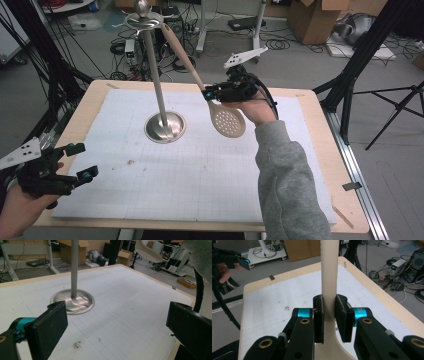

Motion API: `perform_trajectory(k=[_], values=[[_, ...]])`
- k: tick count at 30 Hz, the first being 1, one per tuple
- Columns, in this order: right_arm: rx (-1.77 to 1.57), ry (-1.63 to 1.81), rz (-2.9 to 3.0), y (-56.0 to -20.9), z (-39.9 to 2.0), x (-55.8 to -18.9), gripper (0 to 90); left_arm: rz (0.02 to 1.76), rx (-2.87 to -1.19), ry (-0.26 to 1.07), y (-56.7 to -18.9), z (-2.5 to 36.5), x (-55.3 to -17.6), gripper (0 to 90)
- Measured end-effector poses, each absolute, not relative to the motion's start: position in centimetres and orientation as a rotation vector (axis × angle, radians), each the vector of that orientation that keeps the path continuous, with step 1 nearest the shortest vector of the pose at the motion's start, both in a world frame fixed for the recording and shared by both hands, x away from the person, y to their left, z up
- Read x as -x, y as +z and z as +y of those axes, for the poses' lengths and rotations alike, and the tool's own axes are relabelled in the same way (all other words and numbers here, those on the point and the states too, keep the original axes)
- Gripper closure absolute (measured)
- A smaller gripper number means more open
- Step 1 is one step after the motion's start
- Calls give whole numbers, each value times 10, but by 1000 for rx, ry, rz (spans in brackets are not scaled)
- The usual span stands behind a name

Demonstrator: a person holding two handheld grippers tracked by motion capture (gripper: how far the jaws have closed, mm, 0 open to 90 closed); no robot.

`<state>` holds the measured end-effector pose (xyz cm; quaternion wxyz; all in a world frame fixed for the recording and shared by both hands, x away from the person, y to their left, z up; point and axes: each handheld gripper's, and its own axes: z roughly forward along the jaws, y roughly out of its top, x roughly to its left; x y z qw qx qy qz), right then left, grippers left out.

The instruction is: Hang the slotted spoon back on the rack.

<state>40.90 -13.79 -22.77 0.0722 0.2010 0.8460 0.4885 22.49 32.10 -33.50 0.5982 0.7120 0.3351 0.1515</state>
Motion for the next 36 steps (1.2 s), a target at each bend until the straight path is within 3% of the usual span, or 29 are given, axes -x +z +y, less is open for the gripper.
perform_trajectory(k=[36], values=[[-638,1423,2546,-247,-95,-422,781,786,-1658,351,-336,323,-221,41]])
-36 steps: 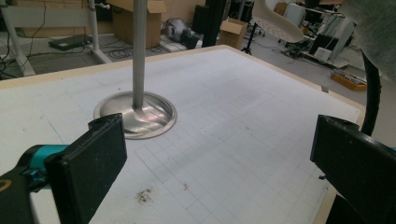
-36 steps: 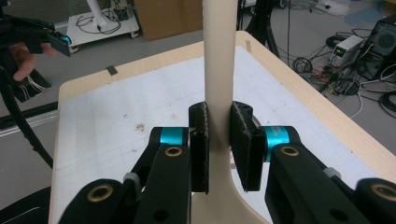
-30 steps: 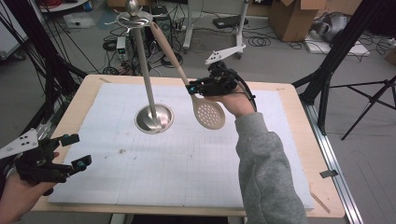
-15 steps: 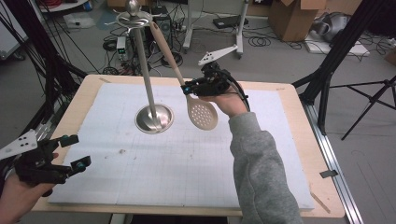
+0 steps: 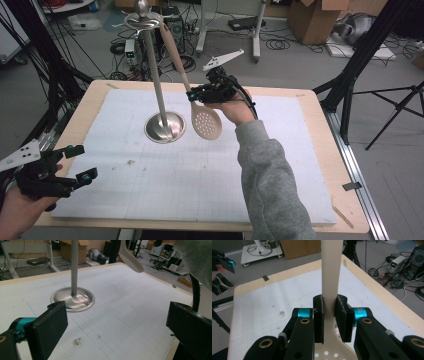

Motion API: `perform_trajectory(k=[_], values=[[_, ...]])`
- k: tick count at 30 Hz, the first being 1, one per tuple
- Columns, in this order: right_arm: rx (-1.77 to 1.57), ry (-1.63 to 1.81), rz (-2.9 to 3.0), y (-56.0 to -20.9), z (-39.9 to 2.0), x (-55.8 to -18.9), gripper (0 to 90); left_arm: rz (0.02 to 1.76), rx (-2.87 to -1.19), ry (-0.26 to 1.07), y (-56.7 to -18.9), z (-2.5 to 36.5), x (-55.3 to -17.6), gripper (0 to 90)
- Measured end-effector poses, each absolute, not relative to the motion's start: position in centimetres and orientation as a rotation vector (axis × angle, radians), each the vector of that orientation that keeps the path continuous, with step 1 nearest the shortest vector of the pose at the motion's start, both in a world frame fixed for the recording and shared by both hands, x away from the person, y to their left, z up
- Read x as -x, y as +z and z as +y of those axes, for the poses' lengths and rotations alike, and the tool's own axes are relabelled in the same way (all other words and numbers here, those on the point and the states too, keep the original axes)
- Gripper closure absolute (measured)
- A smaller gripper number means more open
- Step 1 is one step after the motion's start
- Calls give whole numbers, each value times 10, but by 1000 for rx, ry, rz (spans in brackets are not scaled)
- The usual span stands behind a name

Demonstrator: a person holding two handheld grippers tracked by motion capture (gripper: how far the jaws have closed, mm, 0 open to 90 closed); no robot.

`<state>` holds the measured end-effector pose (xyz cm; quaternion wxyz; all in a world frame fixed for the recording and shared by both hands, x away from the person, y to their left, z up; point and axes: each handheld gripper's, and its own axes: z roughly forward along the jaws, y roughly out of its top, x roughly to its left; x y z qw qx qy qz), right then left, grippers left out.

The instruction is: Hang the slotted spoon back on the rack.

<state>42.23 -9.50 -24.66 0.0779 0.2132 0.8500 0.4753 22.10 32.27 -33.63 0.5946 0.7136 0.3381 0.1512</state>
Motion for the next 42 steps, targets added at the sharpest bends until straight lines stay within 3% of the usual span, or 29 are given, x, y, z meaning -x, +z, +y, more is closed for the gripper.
perform_trajectory(k=[42], values=[[-655,1403,2478,-265,-55,-436,772,796,-1660,348,-340,325,-220,41]])
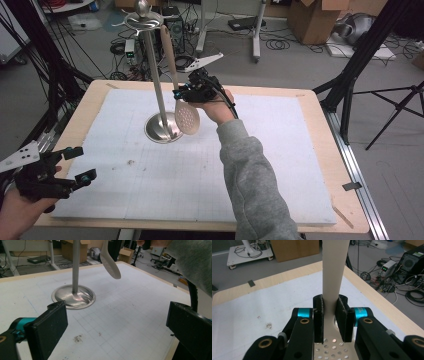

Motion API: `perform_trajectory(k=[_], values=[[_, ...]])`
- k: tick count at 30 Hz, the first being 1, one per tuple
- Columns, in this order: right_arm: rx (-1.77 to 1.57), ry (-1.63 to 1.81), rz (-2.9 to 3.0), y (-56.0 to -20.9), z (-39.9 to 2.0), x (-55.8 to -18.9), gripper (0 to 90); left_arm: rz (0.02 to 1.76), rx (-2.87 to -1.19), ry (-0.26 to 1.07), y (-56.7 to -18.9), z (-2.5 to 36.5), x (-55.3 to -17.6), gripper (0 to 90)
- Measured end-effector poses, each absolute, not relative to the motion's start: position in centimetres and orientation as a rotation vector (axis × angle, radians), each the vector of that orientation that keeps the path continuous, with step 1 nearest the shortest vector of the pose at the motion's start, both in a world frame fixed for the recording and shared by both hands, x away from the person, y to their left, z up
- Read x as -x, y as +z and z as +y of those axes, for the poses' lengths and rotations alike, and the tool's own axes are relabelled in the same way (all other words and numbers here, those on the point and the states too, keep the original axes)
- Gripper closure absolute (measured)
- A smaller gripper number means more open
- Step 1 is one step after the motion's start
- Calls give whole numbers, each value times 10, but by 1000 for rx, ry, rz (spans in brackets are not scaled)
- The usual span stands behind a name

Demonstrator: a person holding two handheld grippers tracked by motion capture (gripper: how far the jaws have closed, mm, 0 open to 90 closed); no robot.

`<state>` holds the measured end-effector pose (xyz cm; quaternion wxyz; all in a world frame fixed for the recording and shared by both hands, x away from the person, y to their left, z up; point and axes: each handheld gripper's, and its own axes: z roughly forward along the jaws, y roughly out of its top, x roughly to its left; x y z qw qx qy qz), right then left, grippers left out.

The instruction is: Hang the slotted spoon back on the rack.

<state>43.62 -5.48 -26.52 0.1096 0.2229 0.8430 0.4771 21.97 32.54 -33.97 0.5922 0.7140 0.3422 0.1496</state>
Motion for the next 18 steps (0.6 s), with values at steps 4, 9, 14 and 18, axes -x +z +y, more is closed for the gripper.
perform_trajectory(k=[4,9,14,18], values=[[-653,1416,2482,-267,-53,-437,765,797,-1660,348,-340,325,-219,41],[-642,1406,2476,-267,-49,-436,755,795,-1661,349,-339,325,-219,41],[-650,1423,2476,-266,-51,-435,588,796,-1657,347,-339,326,-219,41],[-665,1457,2467,-268,-59,-432,454,786,-1658,342,-339,324,-219,41]])
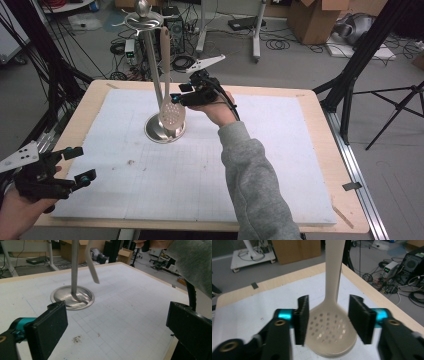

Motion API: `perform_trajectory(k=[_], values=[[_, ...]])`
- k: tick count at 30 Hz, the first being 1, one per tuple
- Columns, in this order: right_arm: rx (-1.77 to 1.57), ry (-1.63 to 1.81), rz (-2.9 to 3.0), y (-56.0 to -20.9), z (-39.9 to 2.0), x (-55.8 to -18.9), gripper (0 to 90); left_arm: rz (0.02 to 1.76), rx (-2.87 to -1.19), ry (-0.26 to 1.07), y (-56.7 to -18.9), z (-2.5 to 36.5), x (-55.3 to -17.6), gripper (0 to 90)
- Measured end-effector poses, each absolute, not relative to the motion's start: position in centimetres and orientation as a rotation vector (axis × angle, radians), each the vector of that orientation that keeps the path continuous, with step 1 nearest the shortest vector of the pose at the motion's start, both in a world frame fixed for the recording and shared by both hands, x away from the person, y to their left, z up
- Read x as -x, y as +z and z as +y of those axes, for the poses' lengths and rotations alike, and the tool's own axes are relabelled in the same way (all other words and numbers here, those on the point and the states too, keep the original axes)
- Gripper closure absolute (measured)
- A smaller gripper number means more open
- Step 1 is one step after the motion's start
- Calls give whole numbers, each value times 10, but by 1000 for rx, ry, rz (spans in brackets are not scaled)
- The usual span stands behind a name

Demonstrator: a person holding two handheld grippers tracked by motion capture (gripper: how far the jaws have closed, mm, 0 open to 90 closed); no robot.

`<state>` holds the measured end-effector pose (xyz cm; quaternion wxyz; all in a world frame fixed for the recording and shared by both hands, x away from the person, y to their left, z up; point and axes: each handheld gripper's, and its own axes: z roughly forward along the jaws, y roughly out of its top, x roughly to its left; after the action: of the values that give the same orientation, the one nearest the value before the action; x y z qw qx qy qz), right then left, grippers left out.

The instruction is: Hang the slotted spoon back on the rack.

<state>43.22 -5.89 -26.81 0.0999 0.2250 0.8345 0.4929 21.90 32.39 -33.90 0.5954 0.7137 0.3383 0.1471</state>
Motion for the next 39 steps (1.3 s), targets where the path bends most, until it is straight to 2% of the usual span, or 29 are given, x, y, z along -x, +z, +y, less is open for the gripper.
perform_trajectory(k=[5,8,11,39], values=[[-675,1466,2488,-275,-71,-430,307,787,-1659,341,-340,324,-220,41],[-664,1458,2504,-275,-77,-427,179,796,-1655,343,-340,325,-220,41],[-632,1436,2467,-275,-81,-422,105,792,-1637,337,-340,325,-220,41],[-610,1539,2398,-280,-136,-384,93,770,-1653,319,-341,306,-242,41]])
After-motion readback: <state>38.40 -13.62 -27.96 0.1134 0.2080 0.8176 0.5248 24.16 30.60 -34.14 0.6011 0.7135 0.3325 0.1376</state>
